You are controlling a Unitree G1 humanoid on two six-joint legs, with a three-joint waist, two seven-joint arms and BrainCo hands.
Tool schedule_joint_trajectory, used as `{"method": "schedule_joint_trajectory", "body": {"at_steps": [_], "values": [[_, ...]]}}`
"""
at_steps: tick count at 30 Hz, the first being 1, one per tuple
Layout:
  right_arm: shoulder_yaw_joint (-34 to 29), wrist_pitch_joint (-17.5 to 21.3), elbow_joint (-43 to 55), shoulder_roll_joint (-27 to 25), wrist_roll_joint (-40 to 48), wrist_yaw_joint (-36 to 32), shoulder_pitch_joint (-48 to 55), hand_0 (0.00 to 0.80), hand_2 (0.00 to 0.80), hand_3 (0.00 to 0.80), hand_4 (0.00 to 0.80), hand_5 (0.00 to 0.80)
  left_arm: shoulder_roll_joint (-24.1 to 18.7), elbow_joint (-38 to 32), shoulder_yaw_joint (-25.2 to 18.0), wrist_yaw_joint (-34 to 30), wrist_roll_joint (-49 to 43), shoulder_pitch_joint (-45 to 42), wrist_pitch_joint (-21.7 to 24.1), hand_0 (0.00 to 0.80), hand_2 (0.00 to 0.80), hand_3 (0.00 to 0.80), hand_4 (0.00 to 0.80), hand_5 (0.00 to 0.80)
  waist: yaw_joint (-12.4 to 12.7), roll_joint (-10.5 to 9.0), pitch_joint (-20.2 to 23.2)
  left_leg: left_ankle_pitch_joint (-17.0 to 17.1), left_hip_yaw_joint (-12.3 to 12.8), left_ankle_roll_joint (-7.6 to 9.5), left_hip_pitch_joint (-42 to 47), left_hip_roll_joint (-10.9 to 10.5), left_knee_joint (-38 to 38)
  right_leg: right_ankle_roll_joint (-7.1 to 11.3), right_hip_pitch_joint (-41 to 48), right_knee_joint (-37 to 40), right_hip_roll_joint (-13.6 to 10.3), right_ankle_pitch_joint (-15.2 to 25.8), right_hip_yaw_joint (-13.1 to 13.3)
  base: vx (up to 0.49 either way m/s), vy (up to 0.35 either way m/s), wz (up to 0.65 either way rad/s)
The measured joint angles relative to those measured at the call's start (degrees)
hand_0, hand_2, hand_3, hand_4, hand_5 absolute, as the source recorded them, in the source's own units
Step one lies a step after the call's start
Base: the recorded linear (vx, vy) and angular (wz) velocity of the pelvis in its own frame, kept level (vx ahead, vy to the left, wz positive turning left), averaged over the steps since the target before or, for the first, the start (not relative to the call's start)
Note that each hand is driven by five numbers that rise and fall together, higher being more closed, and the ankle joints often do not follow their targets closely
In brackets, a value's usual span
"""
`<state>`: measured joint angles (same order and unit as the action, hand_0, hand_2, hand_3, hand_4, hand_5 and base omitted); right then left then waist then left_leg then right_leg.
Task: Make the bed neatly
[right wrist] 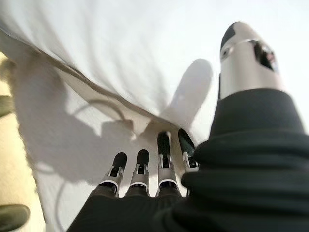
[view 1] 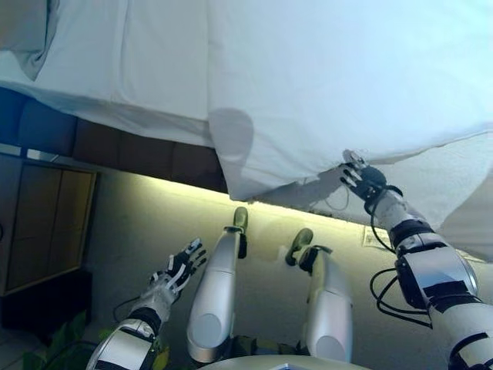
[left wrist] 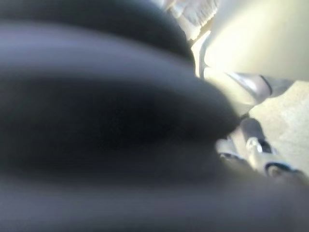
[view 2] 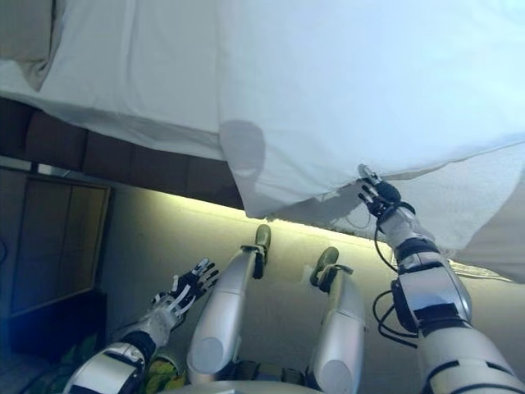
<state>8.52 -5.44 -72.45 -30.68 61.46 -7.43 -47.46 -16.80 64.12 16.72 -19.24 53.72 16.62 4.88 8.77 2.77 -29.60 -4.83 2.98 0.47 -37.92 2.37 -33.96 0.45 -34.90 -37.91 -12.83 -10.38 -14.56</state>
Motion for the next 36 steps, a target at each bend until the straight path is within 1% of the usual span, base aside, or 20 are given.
{"method": "schedule_joint_trajectory", "body": {"at_steps": [2, 5, 10, 15, 21, 27, 36], "values": [[-1.19, 0.01, -0.01, -1.79, 0.00, -0.40, 0.75, 0.000, 0.000, 0.000, 0.000, 0.000, -0.79, -0.78, 0.00, -0.24, 0.02, -0.39, 0.12, 0.000, 0.000, 0.000, 0.000, 0.000, -0.23, -0.19, 0.02, 0.16, 0.20, 0.22, 1.43, 0.17, 1.04, 0.28, 1.63, 1.89, 0.46, 0.84, 0.09, 0.078, -0.059, -0.14], [-3.38, 0.13, 0.02, -5.30, 0.00, -1.73, 0.38, 0.000, 0.000, 0.000, 0.000, 0.000, -2.08, -2.42, 0.00, -0.64, 0.08, -1.03, 0.59, 0.000, 0.000, 0.000, 0.000, 0.000, -1.43, -0.64, 0.05, 0.23, 0.59, 0.38, 2.25, 0.32, 1.59, 0.80, 2.60, 3.29, 0.63, 1.41, 0.10, 0.062, -0.066, -0.08], [-3.48, 0.01, 0.06, -8.95, 0.10, -2.69, -0.50, 0.000, 0.000, 0.000, 0.000, 0.000, -2.59, -3.88, 0.02, -0.58, 1.56, -1.09, 0.60, 0.000, 0.000, 0.000, 0.000, 0.000, -1.67, -1.14, -0.01, 0.09, 1.35, 0.38, 1.93, 0.58, 1.52, 0.76, 1.70, 3.20, 0.82, 1.48, 0.74, 0.038, -0.059, -0.07], [-3.34, -1.00, 0.12, -9.78, 0.62, -2.56, -4.29, 0.000, 0.000, 0.000, 0.000, 0.000, -2.75, -6.62, 0.17, -0.39, 2.30, -1.74, 0.83, 0.000, 0.000, 0.000, 0.000, 0.000, -1.60, -1.14, -0.02, 0.12, 1.54, 0.36, -1.01, 0.74, 1.04, 0.19, -1.64, 2.31, 1.01, 1.76, 1.23, 0.016, -0.027, -0.04], [-2.80, -1.75, 0.14, -10.78, 0.61, -1.04, -9.76, 0.000, 0.000, 0.000, 0.000, 0.000, -3.02, -8.39, 0.51, -0.36, 5.28, -3.03, 1.90, 0.000, 0.000, 0.000, 0.000, 0.000, -0.88, -0.84, -0.17, 0.57, 1.61, 0.13, -4.92, 0.40, 0.65, 0.13, -5.91, 1.28, 0.60, 1.82, 1.47, 0.000, 0.000, 0.00], [-1.94, -2.35, 0.14, -11.88, 0.61, -0.17, -10.38, 0.000, 0.000, 0.000, 0.000, 0.000, -3.54, -9.25, 0.50, -0.37, 6.08, -3.81, 2.17, 0.000, 0.000, 0.000, 0.000, 0.000, -0.05, -0.49, -0.27, 0.61, 1.71, 0.16, -6.60, 0.18, 0.55, -0.06, -7.88, 0.50, 0.28, 1.65, 1.68, 0.000, 0.000, 0.00], [-1.12, -2.32, 0.29, -12.96, 0.89, 0.31, -11.94, 0.000, 0.000, 0.000, 0.000, 0.000, -3.55, -10.75, 0.53, -0.39, 6.86, -4.20, 2.23, 0.000, 0.000, 0.000, 0.000, 0.000, -0.06, 0.05, -0.26, 1.31, 1.70, 0.22, -9.13, -0.06, 0.32, -0.67, -11.21, -1.50, -0.25, 1.23, 1.88, 0.000, 0.000, 0.00]]}}
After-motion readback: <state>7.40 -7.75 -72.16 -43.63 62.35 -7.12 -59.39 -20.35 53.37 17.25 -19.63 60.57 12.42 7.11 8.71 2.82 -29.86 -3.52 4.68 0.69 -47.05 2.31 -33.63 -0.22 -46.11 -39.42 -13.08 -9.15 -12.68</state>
